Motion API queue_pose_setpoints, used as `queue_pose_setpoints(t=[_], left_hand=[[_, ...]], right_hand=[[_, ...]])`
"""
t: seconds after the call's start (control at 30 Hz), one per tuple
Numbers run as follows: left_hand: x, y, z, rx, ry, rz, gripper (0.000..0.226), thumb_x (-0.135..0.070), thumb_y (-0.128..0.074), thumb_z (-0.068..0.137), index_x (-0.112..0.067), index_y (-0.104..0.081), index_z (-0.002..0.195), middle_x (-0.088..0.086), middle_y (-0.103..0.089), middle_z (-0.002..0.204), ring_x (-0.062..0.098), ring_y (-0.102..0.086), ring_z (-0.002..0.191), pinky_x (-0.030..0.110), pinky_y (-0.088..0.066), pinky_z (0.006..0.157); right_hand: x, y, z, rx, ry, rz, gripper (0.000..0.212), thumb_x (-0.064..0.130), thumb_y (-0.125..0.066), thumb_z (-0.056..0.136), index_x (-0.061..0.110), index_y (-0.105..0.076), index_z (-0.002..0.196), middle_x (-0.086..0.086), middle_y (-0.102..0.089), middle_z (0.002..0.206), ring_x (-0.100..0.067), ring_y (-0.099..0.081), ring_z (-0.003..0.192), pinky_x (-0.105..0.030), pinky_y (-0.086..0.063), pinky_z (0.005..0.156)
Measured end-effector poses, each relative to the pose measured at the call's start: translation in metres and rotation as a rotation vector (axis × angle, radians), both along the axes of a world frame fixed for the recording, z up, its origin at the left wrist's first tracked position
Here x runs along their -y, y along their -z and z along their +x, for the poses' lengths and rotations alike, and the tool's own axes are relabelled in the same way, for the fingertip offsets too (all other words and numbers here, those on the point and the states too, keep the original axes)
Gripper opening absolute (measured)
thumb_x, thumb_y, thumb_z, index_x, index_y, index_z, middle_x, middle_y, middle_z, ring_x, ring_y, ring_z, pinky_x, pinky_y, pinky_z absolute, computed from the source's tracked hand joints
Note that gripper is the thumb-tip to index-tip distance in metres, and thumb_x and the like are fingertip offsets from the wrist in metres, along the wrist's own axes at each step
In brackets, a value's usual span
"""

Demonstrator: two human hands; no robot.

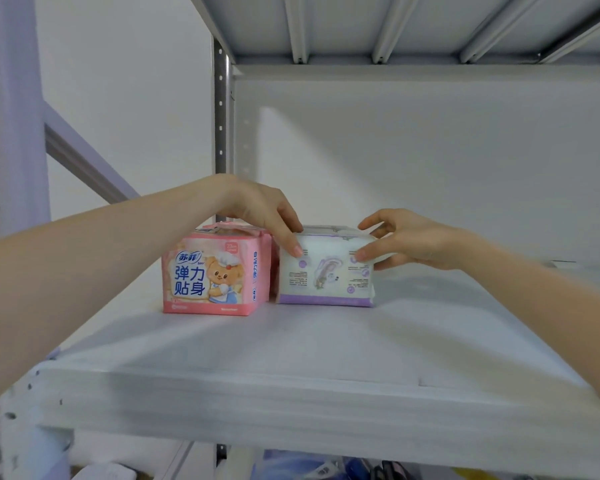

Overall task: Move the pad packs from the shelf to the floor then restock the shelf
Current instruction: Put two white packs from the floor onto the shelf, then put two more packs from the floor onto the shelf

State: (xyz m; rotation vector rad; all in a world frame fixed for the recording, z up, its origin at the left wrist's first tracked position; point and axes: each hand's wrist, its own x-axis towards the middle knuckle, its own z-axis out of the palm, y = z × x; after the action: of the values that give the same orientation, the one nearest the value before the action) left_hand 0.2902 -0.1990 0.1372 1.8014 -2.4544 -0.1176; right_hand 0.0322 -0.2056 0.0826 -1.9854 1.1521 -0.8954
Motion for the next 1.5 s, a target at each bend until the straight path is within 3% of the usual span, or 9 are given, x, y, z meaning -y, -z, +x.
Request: queue_pose_setpoints(t=[0.27,0.47,0.73,0.83,0.93,1.07,1.17,1.27,1.5], left_hand=[[0.005,0.004,0.004,-0.001,-0.021,-0.039,0.075,-0.063,-0.08,0.058,-0.035,-0.06,0.125,-0.018,-0.061,0.125,0.01,-0.055,0.119,0.041,-0.043,0.105],[0.008,0.006,0.005,0.006,-0.029,-0.044,0.079,-0.061,-0.077,0.064,-0.03,-0.055,0.133,-0.019,-0.058,0.122,0.008,-0.055,0.116,0.031,-0.042,0.104],[0.001,0.011,0.001,-0.006,0.005,0.004,0.051,-0.055,-0.073,0.074,-0.032,-0.065,0.119,-0.017,-0.072,0.097,0.003,-0.071,0.079,0.022,-0.053,0.07],[-0.004,0.013,0.001,-0.081,-0.022,0.071,0.049,-0.05,-0.075,0.075,-0.029,-0.065,0.118,-0.011,-0.074,0.099,0.012,-0.073,0.083,0.035,-0.058,0.082],[-0.014,0.016,-0.003,-0.078,-0.072,0.057,0.057,-0.05,-0.074,0.077,-0.027,-0.059,0.127,-0.008,-0.069,0.114,0.015,-0.07,0.093,0.036,-0.055,0.089],[-0.031,0.024,-0.011,0.02,-0.141,-0.21,0.071,-0.05,-0.07,0.08,-0.022,-0.045,0.14,-0.003,-0.044,0.145,0.022,-0.045,0.13,0.04,-0.038,0.107],[-0.048,0.034,-0.015,0.022,-0.123,-0.426,0.066,-0.044,-0.062,0.088,-0.019,-0.038,0.144,0.0,-0.033,0.153,0.024,-0.034,0.139,0.048,-0.02,0.117],[-0.071,0.05,-0.018,0.041,-0.087,-0.565,0.06,-0.042,-0.052,0.093,-0.018,-0.036,0.146,0.004,-0.024,0.158,0.023,-0.024,0.144,0.051,-0.01,0.118],[-0.135,0.103,-0.024,-0.028,-0.099,-0.661,0.056,-0.046,-0.043,0.096,-0.021,-0.036,0.146,0.005,-0.024,0.158,0.024,-0.02,0.146,0.052,-0.012,0.117]], right_hand=[[0.01,0.001,0.009,-0.027,0.042,-0.068,0.064,0.013,-0.084,0.069,0.013,-0.052,0.124,-0.004,-0.051,0.103,-0.017,-0.065,0.091,-0.036,-0.059,0.08],[0.014,0.006,0.008,-0.037,0.064,-0.113,0.06,0.021,-0.086,0.067,0.013,-0.056,0.119,-0.007,-0.052,0.114,-0.019,-0.064,0.098,-0.032,-0.06,0.076],[0.014,0.01,0.005,-0.066,0.085,-0.133,0.055,0.026,-0.084,0.07,0.013,-0.06,0.118,-0.002,-0.059,0.115,-0.014,-0.063,0.101,-0.034,-0.06,0.075],[0.014,0.013,0.005,-0.072,0.097,-0.14,0.055,0.029,-0.083,0.07,0.016,-0.06,0.118,-0.002,-0.057,0.116,-0.016,-0.061,0.105,-0.036,-0.059,0.078],[0.012,0.016,0.008,-0.068,0.13,-0.154,0.059,0.034,-0.082,0.071,0.019,-0.056,0.122,0.001,-0.056,0.113,-0.013,-0.06,0.103,-0.035,-0.058,0.079],[-0.002,0.023,0.012,-0.108,0.225,-0.264,0.07,0.042,-0.077,0.076,0.021,-0.043,0.134,0.006,-0.057,0.111,-0.008,-0.057,0.096,-0.022,-0.043,0.069],[-0.017,0.029,0.015,-0.199,0.289,-0.409,0.073,0.045,-0.07,0.082,0.018,-0.036,0.14,-0.006,-0.051,0.132,-0.022,-0.053,0.115,-0.029,-0.043,0.085],[-0.045,0.037,0.019,-0.269,0.354,-0.504,0.072,0.049,-0.062,0.086,0.017,-0.031,0.143,-0.009,-0.048,0.138,-0.027,-0.048,0.124,-0.043,-0.041,0.101],[-0.127,0.067,0.025,-0.535,0.507,-0.659,0.056,0.05,-0.04,0.096,0.018,-0.035,0.141,-0.006,-0.048,0.136,-0.027,-0.044,0.125,-0.046,-0.035,0.099]])
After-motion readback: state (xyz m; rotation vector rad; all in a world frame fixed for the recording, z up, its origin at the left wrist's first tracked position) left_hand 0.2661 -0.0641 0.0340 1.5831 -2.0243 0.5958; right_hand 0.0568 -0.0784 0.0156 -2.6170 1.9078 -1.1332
